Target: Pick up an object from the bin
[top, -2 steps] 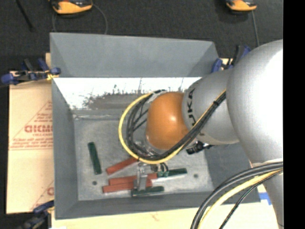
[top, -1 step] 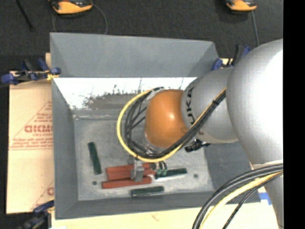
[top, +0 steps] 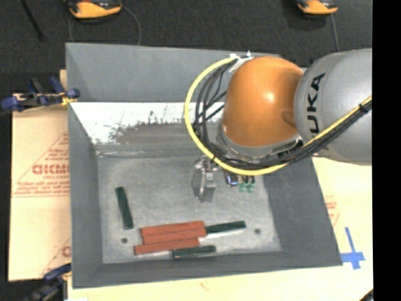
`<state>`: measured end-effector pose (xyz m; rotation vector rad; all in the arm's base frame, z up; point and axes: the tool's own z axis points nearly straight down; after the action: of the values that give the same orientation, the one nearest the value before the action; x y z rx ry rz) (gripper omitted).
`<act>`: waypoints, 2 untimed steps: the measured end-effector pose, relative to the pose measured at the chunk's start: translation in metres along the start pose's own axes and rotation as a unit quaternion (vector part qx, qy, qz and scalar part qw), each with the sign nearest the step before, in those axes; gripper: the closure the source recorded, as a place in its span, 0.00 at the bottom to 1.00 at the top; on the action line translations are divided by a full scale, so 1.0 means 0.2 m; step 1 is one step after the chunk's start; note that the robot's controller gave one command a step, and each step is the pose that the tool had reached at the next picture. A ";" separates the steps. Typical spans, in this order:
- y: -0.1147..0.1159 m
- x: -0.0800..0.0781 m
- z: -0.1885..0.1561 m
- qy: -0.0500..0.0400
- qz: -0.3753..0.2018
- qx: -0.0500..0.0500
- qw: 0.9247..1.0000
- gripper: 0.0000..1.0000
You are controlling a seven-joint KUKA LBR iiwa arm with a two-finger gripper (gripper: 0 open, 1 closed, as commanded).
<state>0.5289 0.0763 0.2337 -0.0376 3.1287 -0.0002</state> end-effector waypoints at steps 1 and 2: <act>0.01 0.01 0.02 0.004 0.000 -0.001 1.000 0.00; 0.03 0.14 0.83 0.009 -0.038 -0.001 0.999 0.00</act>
Offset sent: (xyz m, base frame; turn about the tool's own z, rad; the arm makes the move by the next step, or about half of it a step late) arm 0.0000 0.0000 0.0000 0.0000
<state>0.5034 0.0812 0.0667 -0.1566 3.1429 0.0020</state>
